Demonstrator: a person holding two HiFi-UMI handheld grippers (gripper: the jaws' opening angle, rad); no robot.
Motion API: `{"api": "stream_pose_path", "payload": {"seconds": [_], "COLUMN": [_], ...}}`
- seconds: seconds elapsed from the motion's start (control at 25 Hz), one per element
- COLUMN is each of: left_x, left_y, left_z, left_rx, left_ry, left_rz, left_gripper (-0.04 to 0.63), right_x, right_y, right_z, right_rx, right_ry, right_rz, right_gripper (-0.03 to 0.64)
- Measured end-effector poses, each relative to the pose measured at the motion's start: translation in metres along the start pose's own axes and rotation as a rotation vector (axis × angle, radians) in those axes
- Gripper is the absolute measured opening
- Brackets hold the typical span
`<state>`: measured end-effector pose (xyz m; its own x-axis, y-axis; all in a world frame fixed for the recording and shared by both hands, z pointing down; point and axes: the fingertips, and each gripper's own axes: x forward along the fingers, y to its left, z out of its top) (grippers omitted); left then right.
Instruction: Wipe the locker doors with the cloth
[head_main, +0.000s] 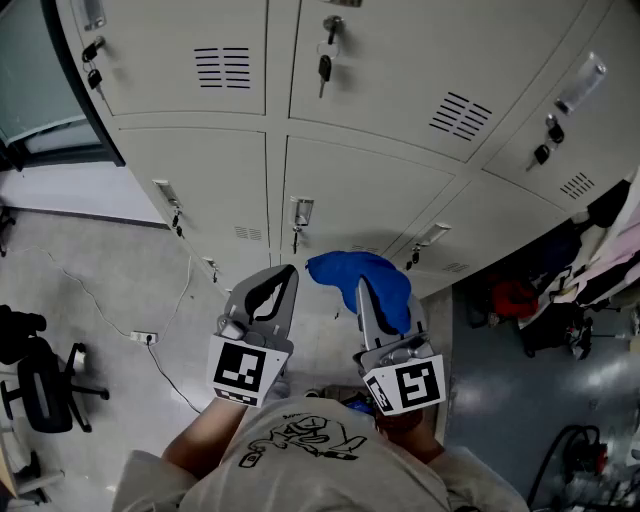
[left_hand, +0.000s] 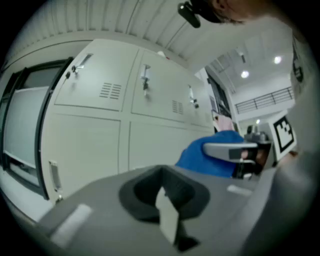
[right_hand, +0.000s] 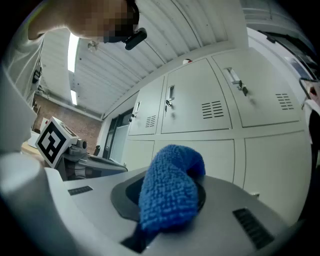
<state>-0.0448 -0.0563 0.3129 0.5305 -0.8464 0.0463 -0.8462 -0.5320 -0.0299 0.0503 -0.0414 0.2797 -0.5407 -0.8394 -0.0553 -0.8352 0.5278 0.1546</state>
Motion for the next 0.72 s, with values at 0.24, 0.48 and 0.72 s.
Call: {"api": "stream_pose_path", "payload": {"seconds": [0.24,0.48,0.72], "left_x": [0.01,0.029,0.037], "left_y": [0.059,0.082,0.094], "left_z": [0.029,0.068,0.081], "left_rx": [0.064,0.103,0.111], "left_ry": [-0.014,-0.056,-0.06], "left_rz": [-0.016,0.0,0.013], "left_gripper": [0.003,0.003,0.003], "right_x": [0.072,0.131,0.173], "right_y": [0.014,0.009,0.006], "right_z": [0.052,0.097,0.076], "right_rx": [-0.123,-0.213,-0.236], "right_ry": [-0.111,-0.209,-0.131], "right_rz": [0.012,-0.014,-0.015], "right_gripper": [0.023,0.023,0.023]}}
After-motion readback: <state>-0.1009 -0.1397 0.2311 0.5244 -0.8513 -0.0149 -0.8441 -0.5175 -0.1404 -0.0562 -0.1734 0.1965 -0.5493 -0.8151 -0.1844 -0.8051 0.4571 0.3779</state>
